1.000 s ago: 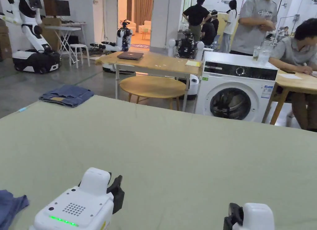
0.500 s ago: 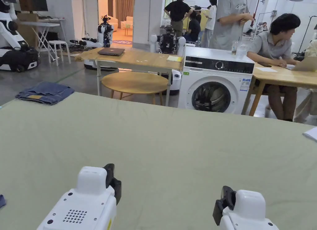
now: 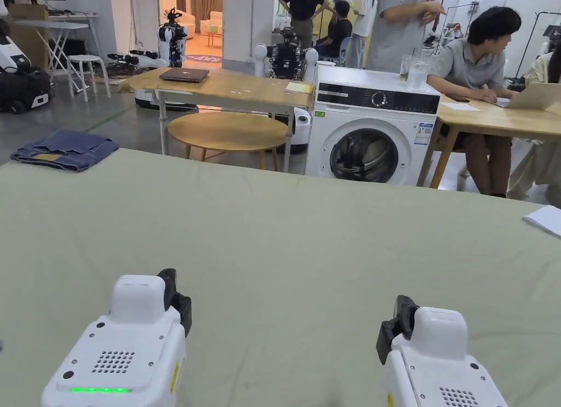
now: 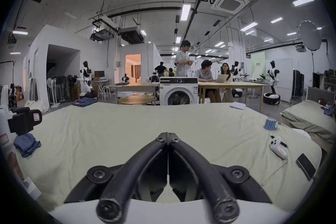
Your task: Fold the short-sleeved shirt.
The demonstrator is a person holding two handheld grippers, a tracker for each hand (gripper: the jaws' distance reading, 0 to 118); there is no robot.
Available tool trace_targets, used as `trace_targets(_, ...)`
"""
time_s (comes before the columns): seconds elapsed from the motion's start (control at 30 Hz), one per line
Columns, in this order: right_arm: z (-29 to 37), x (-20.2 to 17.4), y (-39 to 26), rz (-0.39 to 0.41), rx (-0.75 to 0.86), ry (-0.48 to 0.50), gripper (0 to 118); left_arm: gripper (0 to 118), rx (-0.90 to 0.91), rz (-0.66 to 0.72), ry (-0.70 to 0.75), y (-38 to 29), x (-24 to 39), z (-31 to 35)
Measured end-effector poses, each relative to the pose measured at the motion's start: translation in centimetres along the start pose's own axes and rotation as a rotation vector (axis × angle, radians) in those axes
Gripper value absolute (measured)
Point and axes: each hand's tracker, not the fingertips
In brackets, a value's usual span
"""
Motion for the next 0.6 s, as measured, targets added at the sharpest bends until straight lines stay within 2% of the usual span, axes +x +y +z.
trace_targets(0.03, 0.0, 0.0, 0.0, 0.002, 0.005, -0.002, 14, 2, 0.006, -0.006, 0.015, 0.0, -0.2, 0.0)
trace_targets(0.07, 0.1, -0.1, 0.0, 0.005, 0.011, -0.011, 30, 11, 0.01, -0.006, 0.025, 0.0, -0.3, 0.1)
trace_targets(0.1, 0.1, -0.2, 0.1, 0.006, 0.012, -0.013, 57, 36, 0.01, 0.0, 0.027, 0.2, -0.4, 0.1)
trace_targets(0.13, 0.1, -0.2, 0.1, 0.005, 0.009, -0.014, 73, 60, 0.009, 0.009, 0.024, 0.3, -0.6, 0.0)
trace_targets(0.17, 0.1, -0.2, 0.1, -0.001, 0.008, -0.01, 82, 80, 0.001, 0.02, 0.022, 0.3, -0.9, -0.1)
trace_targets(0.2, 0.1, -0.2, 0.1, -0.001, 0.006, -0.016, 85, 87, -0.006, 0.025, 0.024, 0.3, -0.9, -0.3)
trace_targets(0.33, -0.2, -0.5, 0.1, 0.021, 0.006, -0.044, 94, 87, 0.022, -0.013, 0.058, 0.4, -0.8, 0.0)
trace_targets(0.6, -0.9, -0.7, 0.3, 0.03, 0.006, -0.04, 94, 87, -0.022, -0.06, -0.058, 1.0, -0.1, -0.7)
